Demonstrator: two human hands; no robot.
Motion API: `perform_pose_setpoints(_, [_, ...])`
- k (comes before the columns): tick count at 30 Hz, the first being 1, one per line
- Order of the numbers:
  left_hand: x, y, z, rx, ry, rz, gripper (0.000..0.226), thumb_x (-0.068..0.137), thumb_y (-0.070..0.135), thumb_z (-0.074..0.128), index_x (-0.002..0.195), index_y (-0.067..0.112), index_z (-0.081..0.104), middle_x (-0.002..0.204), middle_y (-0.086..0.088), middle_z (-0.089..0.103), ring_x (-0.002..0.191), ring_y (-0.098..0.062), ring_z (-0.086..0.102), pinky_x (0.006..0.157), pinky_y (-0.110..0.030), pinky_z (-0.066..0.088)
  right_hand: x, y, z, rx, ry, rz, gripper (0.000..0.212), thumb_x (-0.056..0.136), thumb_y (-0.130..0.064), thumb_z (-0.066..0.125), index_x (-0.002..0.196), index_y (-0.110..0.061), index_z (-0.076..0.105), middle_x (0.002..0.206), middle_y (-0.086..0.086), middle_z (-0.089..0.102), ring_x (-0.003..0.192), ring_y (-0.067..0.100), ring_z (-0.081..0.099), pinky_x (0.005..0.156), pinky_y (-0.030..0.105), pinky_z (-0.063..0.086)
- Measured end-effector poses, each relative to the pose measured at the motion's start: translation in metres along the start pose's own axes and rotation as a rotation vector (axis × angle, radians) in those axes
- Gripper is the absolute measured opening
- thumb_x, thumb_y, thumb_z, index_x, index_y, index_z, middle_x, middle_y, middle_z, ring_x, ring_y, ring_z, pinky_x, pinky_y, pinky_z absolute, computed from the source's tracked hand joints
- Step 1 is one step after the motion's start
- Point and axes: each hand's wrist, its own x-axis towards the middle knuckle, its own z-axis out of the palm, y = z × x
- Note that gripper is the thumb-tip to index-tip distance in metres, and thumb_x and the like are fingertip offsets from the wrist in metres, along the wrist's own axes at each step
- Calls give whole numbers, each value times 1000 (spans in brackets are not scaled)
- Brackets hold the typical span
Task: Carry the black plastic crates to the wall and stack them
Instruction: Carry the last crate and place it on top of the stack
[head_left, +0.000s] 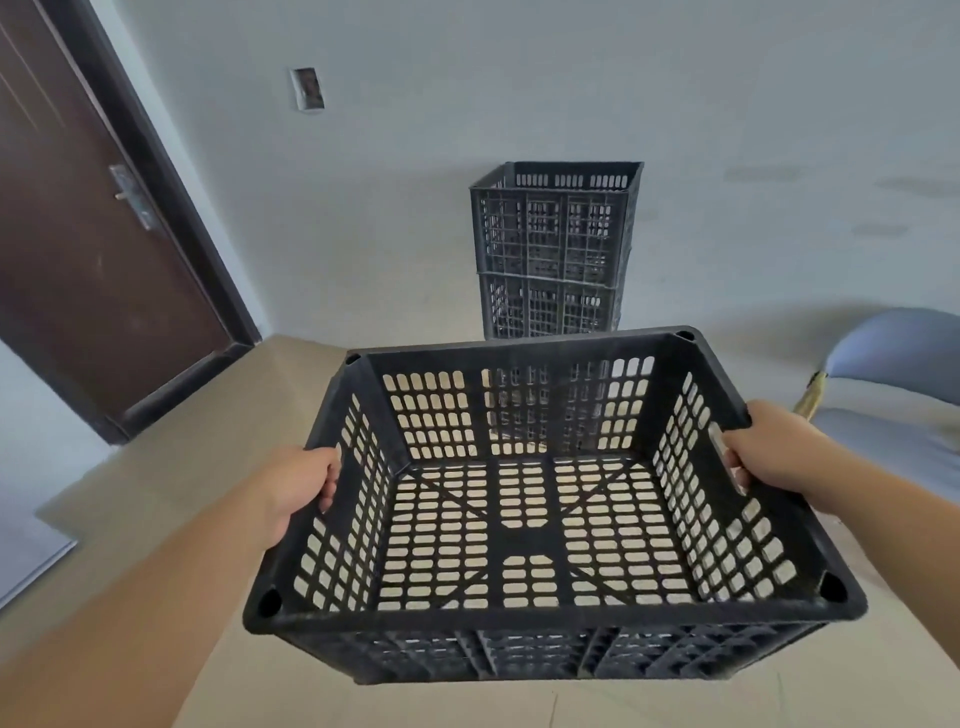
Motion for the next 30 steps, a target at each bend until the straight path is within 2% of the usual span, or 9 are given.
perform_pose_setpoints(8, [120,84,0,54,-68,83,32,96,12,51,65,6,54,65,-13,54,59,-24,50,65,-33,46,73,-50,3,43,40,77,11,98,-10,51,96,0,57,79,19,68,64,29,63,73,46,61])
perform_pose_setpoints(12, [175,125,20,77,-88,82,29,95,12,51,67,6,54,68,-14,55,62,-25,51,67,-34,47,133,-66,1,66,53,104,11,98,-12,52,99,-3,57,84,21,72,64,29,66,76,49,62])
perform_pose_setpoints(17, [238,180,43,57,-104,58,29,94,12,52,65,8,54,65,-11,54,62,-25,50,72,-39,48,215,-93,-11,103,41,96,10,100,-11,53,100,-2,57,78,18,69,60,27,63,69,42,59])
perform_pose_setpoints(21, [283,226,49,-11,-119,23,29,98,17,50,71,8,54,67,-11,53,62,-24,49,68,-37,47,275,-125,-31,161,15,40,17,99,-9,49,95,6,56,70,19,65,57,30,59,72,48,58])
perform_pose_setpoints(24, [315,261,50,-63,-152,7,34,101,19,49,69,8,54,67,-11,51,59,-23,47,65,-36,45,310,-154,-48,165,23,25,19,95,-10,49,82,2,56,57,16,61,52,28,57,65,39,53])
perform_pose_setpoints(26, [334,285,48,-88,-162,48,32,102,18,49,74,6,57,68,-13,51,59,-24,47,64,-36,45,331,-172,-59,182,18,9,20,95,-12,48,82,0,56,55,14,59,50,26,56,61,35,51])
perform_pose_setpoints(30, [384,337,37,-148,-196,78,33,104,20,49,79,2,61,69,-15,55,59,-26,50,68,-40,46,369,-212,-83,289,55,18,16,100,-15,52,96,0,57,72,16,62,56,27,56,58,38,52])
